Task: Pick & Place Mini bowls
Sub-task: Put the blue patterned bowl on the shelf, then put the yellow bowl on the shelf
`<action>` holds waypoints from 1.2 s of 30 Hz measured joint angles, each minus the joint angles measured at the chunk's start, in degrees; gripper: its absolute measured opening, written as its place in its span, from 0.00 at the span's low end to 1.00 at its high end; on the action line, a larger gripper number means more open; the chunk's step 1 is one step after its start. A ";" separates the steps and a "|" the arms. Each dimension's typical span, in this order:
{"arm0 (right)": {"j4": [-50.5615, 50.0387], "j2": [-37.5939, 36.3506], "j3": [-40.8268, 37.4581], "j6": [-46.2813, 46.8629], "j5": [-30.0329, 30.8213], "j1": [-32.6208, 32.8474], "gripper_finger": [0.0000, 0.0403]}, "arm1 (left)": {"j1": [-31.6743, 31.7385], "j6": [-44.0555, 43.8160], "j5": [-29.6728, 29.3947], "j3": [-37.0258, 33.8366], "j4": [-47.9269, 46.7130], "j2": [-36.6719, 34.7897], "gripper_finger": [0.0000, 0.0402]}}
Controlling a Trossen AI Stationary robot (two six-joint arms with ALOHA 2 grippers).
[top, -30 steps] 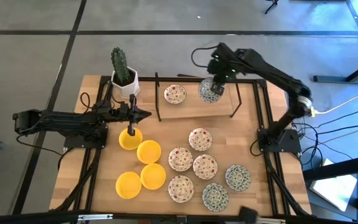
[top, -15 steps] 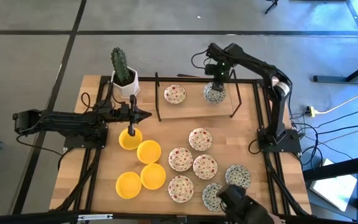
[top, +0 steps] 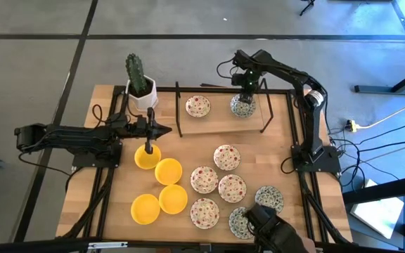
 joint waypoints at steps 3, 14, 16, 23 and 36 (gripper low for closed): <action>0.13 0.02 -0.02 -0.02 0.11 -0.04 0.05 | 0.02 -0.86 -0.07 0.00 0.09 0.00 0.01; 0.51 0.20 -0.11 1.13 1.82 -0.04 0.33 | 0.02 -1.52 -0.08 0.00 0.05 0.00 0.01; 0.41 0.20 -0.11 1.42 4.42 -0.04 0.37 | 0.02 -1.54 -0.07 0.00 0.06 0.00 0.01; -5.53 0.20 6.20 1.58 5.46 -0.04 0.46 | 0.02 -3.70 -0.07 0.00 -0.22 0.00 0.01; 16.52 -18.13 10.02 6.57 -38.25 9.05 0.18 | 0.00 -4.00 0.58 0.01 -0.47 -0.02 0.01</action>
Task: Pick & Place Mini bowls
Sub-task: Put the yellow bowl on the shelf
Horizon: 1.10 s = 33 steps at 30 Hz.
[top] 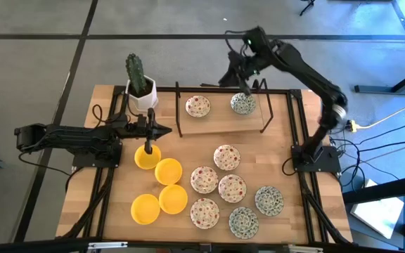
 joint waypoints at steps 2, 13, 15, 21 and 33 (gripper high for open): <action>4.39 -4.70 -4.68 1.81 -0.09 3.89 0.06 | 0.00 0.23 0.30 -0.01 -2.05 0.02 0.01; 30.41 -36.67 -48.97 11.59 6.28 27.26 0.01 | 0.00 3.00 0.01 -0.01 -6.68 0.02 0.01; 43.10 -42.28 -59.67 16.16 10.79 31.21 0.02 | 0.02 3.64 0.00 -0.01 -6.56 0.02 0.01; 74.40 -50.56 -83.52 22.70 16.28 37.35 0.01 | 0.00 6.25 -0.15 -0.01 -5.80 0.02 0.01; 76.67 -50.15 -91.83 12.03 19.29 37.60 0.01 | 0.02 10.91 -0.27 -0.01 -4.55 0.01 0.01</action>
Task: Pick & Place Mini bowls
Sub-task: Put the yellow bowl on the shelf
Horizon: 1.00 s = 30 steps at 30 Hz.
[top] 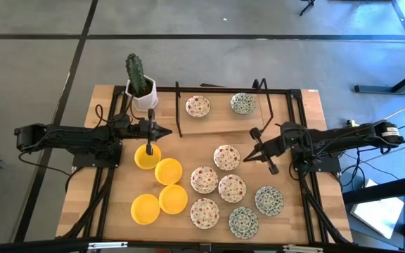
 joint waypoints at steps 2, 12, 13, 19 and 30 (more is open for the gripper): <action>-1.23 0.00 0.00 -1.25 0.50 0.00 0.01 | -0.01 0.63 -0.23 0.01 0.00 0.01 0.01; -2.02 0.00 0.00 -5.90 0.48 -0.95 0.01 | 0.00 3.21 -5.77 0.01 -0.02 0.01 0.01; -2.20 0.00 0.00 -5.77 0.48 -1.29 0.01 | 0.00 3.20 -5.77 0.00 -0.02 0.01 0.01; -2.88 0.00 0.00 -4.69 0.43 -3.06 0.01 | 0.00 3.21 -5.77 0.00 -0.04 0.00 0.01; -2.83 0.00 0.00 -4.65 0.37 -3.30 0.01 | 0.00 3.21 -5.81 0.00 -0.07 0.01 0.01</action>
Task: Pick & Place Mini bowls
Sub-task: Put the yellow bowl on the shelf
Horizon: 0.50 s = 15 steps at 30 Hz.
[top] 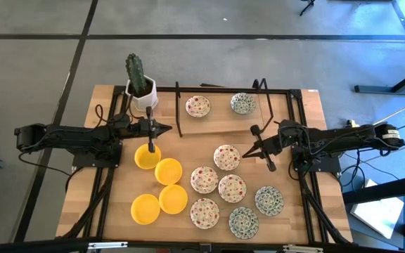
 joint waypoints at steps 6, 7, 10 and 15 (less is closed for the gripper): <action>0.01 0.00 0.00 0.00 0.00 0.00 0.01 | 0.00 -0.03 -0.02 0.00 0.02 0.00 0.01; 0.02 0.00 0.00 0.00 0.00 0.00 0.01 | 0.00 -0.04 -0.02 0.01 0.00 0.00 0.01; 0.04 0.00 0.00 0.00 0.00 0.00 0.01 | 0.00 -0.02 -0.02 0.00 0.02 0.00 0.01; 0.35 0.00 0.00 -0.04 0.00 0.00 0.01 | 0.00 -1.45 0.00 0.00 -0.15 0.00 0.01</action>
